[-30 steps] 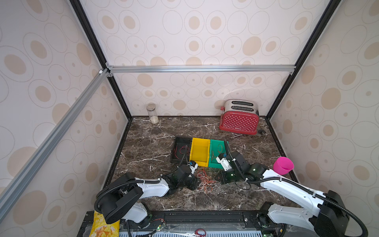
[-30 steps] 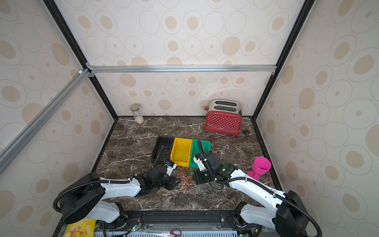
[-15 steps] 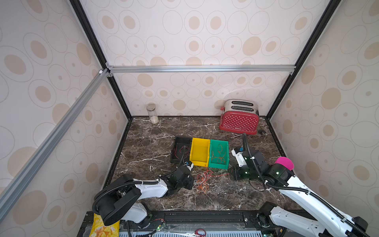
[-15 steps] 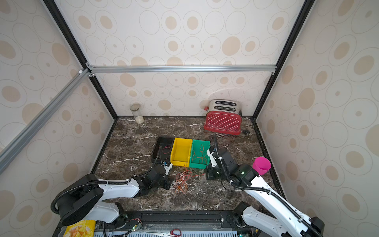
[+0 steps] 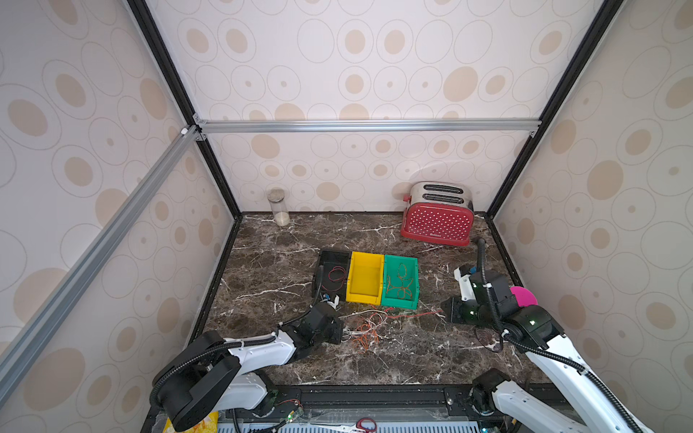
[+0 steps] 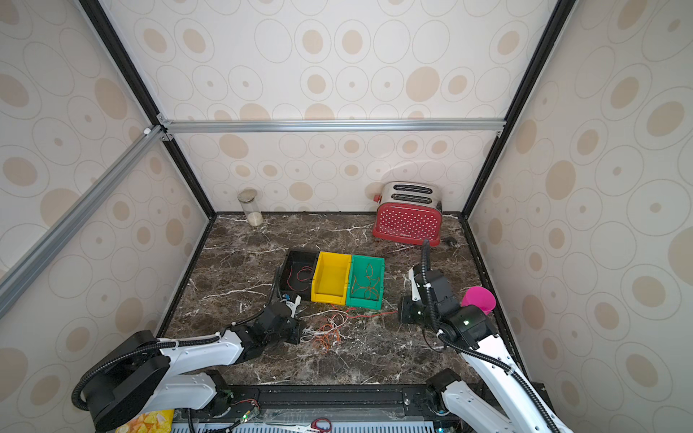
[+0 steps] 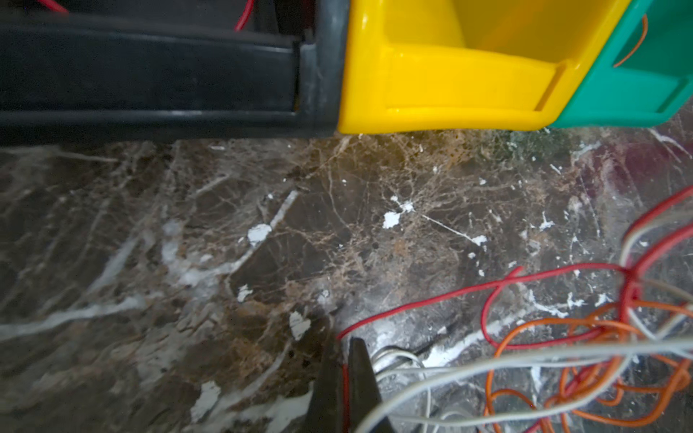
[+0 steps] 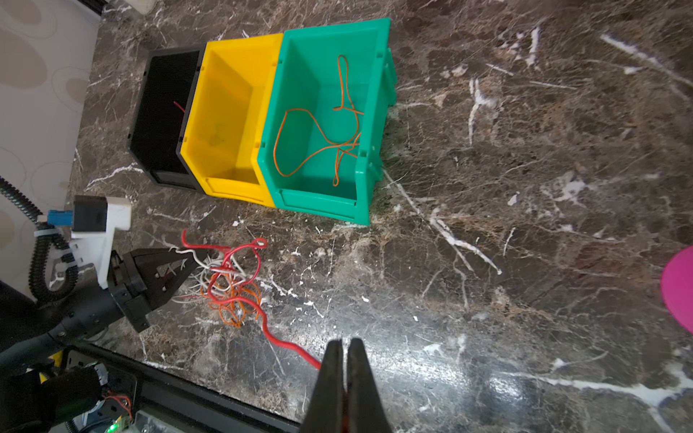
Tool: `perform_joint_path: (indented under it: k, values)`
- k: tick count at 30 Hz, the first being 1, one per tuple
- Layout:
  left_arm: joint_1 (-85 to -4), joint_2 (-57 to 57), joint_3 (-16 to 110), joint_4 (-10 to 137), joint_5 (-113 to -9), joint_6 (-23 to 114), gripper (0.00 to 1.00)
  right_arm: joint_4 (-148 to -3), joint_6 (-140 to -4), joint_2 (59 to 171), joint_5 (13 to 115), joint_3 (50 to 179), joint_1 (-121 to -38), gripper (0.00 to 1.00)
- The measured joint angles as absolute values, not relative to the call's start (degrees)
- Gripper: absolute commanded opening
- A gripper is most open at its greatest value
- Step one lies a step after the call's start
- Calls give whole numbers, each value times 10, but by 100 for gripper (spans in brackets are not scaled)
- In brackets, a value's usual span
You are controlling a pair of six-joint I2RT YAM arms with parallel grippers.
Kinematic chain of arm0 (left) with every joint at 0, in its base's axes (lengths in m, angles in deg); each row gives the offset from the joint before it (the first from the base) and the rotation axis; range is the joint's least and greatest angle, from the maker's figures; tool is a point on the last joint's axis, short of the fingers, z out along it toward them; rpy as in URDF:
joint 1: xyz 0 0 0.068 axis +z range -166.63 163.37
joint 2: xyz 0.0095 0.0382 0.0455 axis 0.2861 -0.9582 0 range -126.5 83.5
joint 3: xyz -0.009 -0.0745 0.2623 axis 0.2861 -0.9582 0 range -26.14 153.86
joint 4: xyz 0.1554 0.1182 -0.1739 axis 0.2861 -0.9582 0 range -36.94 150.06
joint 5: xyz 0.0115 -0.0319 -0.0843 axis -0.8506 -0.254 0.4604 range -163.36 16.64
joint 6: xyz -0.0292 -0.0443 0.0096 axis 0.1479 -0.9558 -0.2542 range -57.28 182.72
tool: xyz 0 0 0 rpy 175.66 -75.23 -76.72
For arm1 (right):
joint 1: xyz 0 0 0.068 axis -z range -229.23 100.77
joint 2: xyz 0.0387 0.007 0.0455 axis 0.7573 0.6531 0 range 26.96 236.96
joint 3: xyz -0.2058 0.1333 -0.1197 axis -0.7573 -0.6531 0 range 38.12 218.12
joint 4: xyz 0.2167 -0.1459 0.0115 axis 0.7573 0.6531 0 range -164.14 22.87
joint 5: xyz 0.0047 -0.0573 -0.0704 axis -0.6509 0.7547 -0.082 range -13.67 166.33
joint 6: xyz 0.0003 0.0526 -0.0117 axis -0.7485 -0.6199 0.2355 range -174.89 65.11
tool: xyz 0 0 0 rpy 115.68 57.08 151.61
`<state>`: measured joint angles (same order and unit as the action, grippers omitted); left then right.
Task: Untangle and sort cables by color
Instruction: Untie the cable.
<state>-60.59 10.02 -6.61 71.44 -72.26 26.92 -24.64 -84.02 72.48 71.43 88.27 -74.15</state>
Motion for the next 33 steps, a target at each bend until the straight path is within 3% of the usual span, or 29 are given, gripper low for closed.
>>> perform_joint_path:
  k: [2, 5, 9, 13, 25, 33]
  values:
    - [-606, 100, -66, 713, -722, 269, 1, -254, -840, 732, 698, 874, -741, 0]
    - [-605, 100, -66, 712, -720, 271, 14, -270, -839, 746, 659, 859, -740, 0]
    - [-603, 106, -61, 693, -704, 284, 45, -295, -836, 765, 596, 850, -740, 0]
    - [-603, 124, -35, 668, -677, 298, 61, -318, -835, 777, 555, 850, -749, 0]
    - [-630, 150, 69, 648, -597, 337, 71, -390, -858, 800, 511, 833, -793, 0]
    - [-699, 60, 59, 722, -616, 341, 72, -435, -890, 799, 492, 821, -794, 0]
